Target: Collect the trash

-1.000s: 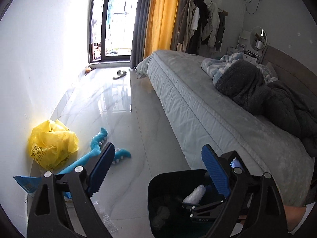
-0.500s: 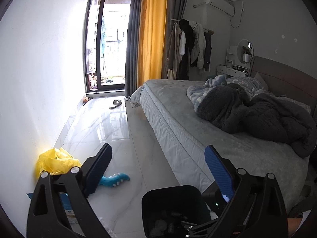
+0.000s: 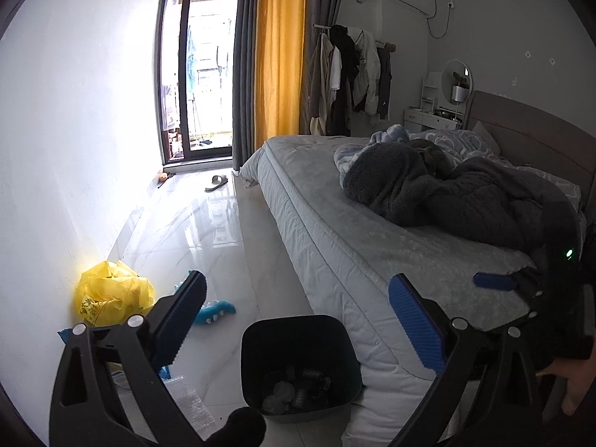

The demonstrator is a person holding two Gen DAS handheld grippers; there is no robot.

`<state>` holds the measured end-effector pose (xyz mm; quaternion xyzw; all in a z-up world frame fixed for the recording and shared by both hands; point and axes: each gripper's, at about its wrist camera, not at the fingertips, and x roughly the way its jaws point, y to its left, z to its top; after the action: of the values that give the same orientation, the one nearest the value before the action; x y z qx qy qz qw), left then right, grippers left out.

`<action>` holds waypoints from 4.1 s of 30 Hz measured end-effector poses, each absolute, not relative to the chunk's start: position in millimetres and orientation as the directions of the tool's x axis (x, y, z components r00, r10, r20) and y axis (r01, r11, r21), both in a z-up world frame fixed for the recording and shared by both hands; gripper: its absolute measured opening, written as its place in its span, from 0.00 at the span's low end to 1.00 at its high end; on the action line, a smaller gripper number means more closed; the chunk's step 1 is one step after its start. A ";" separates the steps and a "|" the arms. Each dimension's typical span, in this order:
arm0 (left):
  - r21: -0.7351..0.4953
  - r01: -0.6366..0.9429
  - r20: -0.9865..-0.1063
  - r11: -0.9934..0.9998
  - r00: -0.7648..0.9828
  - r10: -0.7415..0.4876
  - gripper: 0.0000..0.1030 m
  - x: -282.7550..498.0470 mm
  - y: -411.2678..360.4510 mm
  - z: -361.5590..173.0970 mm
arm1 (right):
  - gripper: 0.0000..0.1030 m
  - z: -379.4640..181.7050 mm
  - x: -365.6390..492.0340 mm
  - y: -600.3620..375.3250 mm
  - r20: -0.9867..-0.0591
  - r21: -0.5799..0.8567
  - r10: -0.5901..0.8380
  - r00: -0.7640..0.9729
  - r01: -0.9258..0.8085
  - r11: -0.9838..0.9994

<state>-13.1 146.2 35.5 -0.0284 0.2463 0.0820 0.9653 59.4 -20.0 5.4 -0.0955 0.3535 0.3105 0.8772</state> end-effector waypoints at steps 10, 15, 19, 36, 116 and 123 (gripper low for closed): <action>0.020 -0.178 -0.414 0.984 0.894 0.171 0.97 -35.9 120.2 41.0 | 0.97 52.4 26.2 -142.9 -0.506 -0.006 0.365 0.781 -0.426 0.905; 0.031 -0.173 -0.409 0.984 0.897 0.170 0.97 -41.1 115.9 35.4 | 0.97 53.3 6.1 -178.9 -0.481 -0.004 0.318 0.817 -0.365 0.931; 0.013 -0.162 -0.420 0.987 0.894 0.153 0.97 -45.1 112.9 27.7 | 0.97 45.6 -6.1 -197.0 -0.472 -0.003 0.297 0.830 -0.339 0.941; 0.038 -0.157 -0.435 0.987 0.886 0.158 0.97 -50.6 102.0 21.2 | 0.97 34.4 -25.2 -223.6 -0.432 0.106 0.409 0.804 -0.404 0.908; 0.050 -0.158 -0.452 0.986 0.877 0.163 0.97 -48.1 99.2 20.9 | 0.97 35.0 -23.2 -226.3 -0.438 0.119 0.434 0.787 -0.428 0.896; 0.049 -0.158 -0.453 0.986 0.877 0.163 0.97 -48.9 99.1 20.6 | 0.97 35.1 -22.9 -226.5 -0.438 0.119 0.434 0.787 -0.428 0.896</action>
<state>-48.9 99.1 20.6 0.0054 0.2342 0.0830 0.9686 -22.9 -226.5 35.1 0.0068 0.2336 0.2280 0.9452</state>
